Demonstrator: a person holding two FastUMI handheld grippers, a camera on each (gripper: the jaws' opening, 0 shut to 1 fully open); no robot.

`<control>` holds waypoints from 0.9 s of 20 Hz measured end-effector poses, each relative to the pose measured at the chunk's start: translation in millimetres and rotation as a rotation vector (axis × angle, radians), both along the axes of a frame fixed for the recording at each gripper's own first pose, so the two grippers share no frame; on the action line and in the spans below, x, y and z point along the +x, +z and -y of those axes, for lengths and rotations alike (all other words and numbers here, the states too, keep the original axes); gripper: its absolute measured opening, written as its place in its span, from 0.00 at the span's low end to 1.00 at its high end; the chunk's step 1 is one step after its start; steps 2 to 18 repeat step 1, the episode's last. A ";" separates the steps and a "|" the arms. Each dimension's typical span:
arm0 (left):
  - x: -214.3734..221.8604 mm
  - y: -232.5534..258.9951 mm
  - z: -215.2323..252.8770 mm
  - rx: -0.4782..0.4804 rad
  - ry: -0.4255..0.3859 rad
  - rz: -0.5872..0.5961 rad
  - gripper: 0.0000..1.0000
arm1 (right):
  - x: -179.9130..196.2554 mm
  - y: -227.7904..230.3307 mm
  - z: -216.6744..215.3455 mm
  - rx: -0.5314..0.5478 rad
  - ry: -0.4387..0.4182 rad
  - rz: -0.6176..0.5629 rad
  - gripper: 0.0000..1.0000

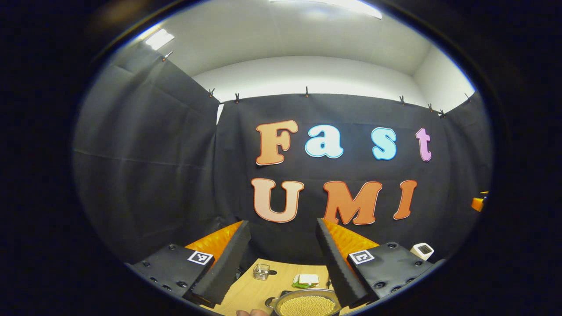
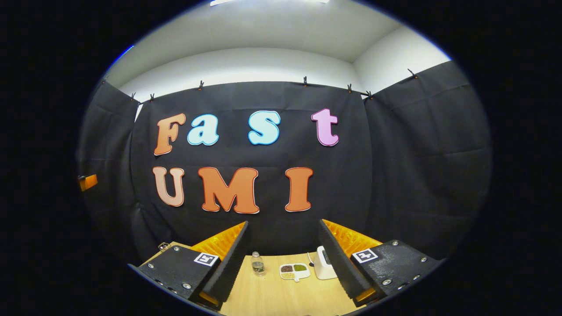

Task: First push the handle of the pot to place it horizontally, then grasp the pot with both hands and set it on the induction cooktop.

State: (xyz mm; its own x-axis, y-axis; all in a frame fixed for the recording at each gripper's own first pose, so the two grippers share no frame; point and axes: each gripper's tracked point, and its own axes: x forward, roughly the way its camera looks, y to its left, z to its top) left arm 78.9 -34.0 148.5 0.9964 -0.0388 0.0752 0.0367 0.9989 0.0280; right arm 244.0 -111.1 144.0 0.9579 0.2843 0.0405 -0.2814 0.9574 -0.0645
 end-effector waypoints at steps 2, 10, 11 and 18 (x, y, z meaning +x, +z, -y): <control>-8.3 1.2 8.1 0.006 -0.002 0.003 0.97 | 0.4 -0.6 7.8 -0.004 0.002 0.000 0.95; -8.3 1.2 8.1 0.006 -0.002 0.003 0.97 | 0.4 -0.6 7.8 -0.004 0.002 0.000 0.95; -8.3 1.2 8.1 0.006 -0.002 0.003 0.97 | 0.4 -0.6 7.8 -0.004 0.002 0.000 0.95; -8.3 1.2 8.1 0.006 -0.002 0.003 0.97 | 0.4 -0.6 7.8 -0.004 0.002 0.000 0.95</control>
